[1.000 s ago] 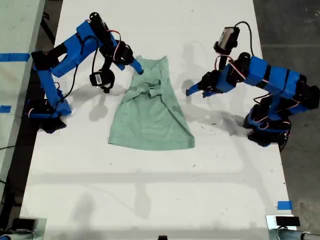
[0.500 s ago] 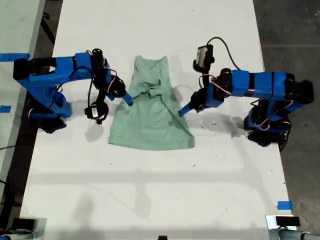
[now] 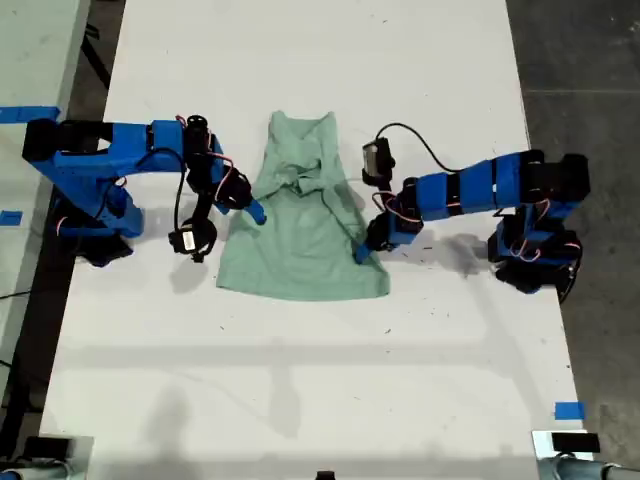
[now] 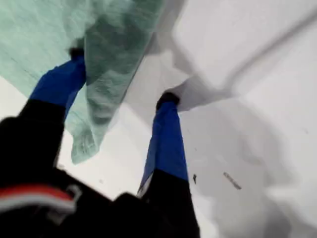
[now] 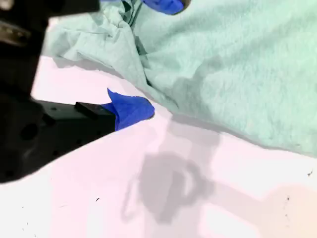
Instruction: Fold tshirt
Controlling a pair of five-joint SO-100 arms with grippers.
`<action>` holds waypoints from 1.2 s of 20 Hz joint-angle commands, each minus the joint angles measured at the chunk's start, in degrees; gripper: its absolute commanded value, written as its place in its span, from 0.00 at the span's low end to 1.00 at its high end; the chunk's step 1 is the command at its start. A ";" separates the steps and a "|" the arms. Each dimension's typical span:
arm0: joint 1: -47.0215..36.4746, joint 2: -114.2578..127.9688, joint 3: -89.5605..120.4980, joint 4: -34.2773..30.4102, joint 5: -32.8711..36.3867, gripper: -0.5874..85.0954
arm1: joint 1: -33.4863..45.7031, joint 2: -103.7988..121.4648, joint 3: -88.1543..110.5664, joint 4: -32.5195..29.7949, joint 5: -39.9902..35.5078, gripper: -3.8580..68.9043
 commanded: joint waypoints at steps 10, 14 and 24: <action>0.35 3.69 1.23 -1.67 0.00 0.30 | 1.58 0.70 -6.15 3.25 0.26 0.02; 0.53 4.22 2.99 -3.34 0.00 0.30 | 0.79 2.20 -14.33 13.01 1.14 0.02; 0.09 4.66 3.25 -4.13 0.53 0.30 | -4.13 -20.65 -55.81 19.42 13.62 0.02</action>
